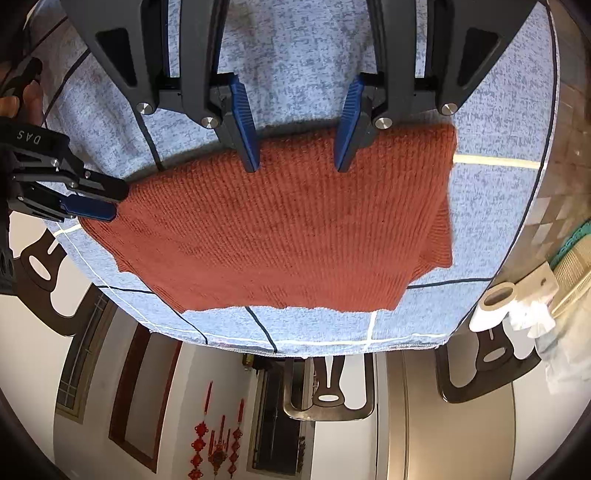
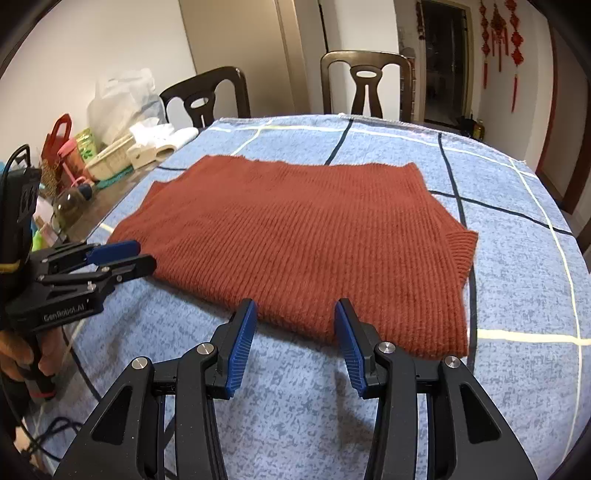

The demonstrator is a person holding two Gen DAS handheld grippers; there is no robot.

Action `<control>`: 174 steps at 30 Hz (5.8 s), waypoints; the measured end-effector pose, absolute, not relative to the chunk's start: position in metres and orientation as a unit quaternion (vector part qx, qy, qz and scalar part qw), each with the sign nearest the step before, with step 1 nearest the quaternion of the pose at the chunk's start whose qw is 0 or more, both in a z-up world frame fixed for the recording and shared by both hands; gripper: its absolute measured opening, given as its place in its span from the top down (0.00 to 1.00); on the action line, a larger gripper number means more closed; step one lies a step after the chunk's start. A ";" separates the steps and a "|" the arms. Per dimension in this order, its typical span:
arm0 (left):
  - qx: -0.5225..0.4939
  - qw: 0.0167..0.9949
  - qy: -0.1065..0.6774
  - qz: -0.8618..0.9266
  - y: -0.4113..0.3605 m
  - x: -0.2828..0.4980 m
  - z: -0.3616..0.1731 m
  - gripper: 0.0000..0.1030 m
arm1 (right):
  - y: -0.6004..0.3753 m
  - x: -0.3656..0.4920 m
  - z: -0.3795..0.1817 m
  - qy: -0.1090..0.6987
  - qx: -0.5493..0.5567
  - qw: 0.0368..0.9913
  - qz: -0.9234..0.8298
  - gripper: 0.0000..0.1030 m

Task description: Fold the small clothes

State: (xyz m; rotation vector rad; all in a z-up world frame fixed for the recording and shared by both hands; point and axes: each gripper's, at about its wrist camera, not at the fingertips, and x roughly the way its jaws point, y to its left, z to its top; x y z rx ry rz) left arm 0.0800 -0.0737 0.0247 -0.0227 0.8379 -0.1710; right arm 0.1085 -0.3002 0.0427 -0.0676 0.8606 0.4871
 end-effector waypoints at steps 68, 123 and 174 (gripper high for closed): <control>-0.154 0.905 0.378 -0.122 0.010 0.140 0.068 0.82 | -0.374 0.180 0.083 0.408 0.117 0.874 0.237 0.83; -0.067 0.901 0.416 -0.104 -0.026 0.075 0.024 0.77 | -0.359 0.098 0.054 0.404 0.011 0.898 0.172 0.75; -0.049 0.905 0.415 -0.074 -0.054 0.018 0.026 0.61 | -0.342 0.036 0.034 0.411 -0.049 0.895 0.166 0.57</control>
